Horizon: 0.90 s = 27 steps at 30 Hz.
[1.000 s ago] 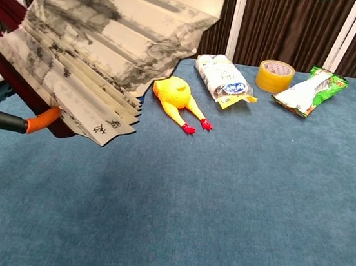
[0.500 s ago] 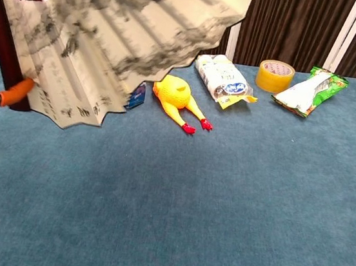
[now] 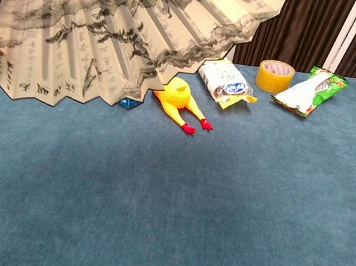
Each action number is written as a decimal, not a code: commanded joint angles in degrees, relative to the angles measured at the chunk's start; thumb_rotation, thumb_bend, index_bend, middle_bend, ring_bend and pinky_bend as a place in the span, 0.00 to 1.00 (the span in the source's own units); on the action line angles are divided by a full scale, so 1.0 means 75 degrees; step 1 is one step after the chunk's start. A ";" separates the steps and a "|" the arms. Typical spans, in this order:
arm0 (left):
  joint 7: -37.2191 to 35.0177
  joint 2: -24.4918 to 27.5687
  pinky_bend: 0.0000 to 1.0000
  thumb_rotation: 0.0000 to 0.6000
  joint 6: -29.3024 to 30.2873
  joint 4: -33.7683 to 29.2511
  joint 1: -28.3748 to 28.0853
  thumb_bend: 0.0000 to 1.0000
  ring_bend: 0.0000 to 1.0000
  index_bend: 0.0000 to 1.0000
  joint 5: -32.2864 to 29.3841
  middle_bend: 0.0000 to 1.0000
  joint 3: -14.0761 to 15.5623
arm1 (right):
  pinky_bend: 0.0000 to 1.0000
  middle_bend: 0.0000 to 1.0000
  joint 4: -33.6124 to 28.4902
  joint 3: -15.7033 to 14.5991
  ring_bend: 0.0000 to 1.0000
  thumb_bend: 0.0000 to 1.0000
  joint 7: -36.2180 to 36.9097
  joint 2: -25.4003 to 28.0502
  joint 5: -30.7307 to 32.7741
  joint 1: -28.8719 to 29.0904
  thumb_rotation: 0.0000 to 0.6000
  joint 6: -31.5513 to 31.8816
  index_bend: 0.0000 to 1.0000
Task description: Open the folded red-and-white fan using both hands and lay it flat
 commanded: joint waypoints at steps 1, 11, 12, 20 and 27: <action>0.0242 -0.0119 0.04 1.00 0.0301 0.0408 -0.0133 0.60 0.00 0.56 0.0277 0.15 0.0005 | 0.16 0.16 0.0123 -0.0081 0.25 0.45 0.0145 0.0017 -0.0106 -0.0104 1.00 -0.0087 1.00; 0.0953 -0.0304 0.04 1.00 0.0866 0.1136 -0.0392 0.60 0.00 0.56 0.0559 0.15 -0.0097 | 0.16 0.16 0.0701 -0.0417 0.25 0.45 0.0580 -0.0084 -0.0668 -0.0509 1.00 -0.0136 1.00; 0.1034 -0.0311 0.04 1.00 0.0911 0.1185 -0.0414 0.60 0.00 0.56 0.0573 0.15 -0.0110 | 0.16 0.16 0.0776 -0.0461 0.25 0.45 0.0653 -0.0118 -0.0761 -0.0567 1.00 -0.0124 1.00; 0.1591 -0.0305 0.04 1.00 0.1111 0.1440 -0.0552 0.60 0.00 0.56 0.0599 0.15 -0.0158 | 0.16 0.16 0.1570 -0.0820 0.25 0.45 0.1315 -0.0440 -0.1530 -0.1032 1.00 -0.0070 1.00; 0.1769 -0.0336 0.04 1.00 0.1194 0.1600 -0.0660 0.60 0.00 0.55 0.0528 0.15 -0.0221 | 0.16 0.16 0.2039 -0.0921 0.25 0.45 0.1652 -0.0555 -0.1850 -0.1254 1.00 -0.0072 1.00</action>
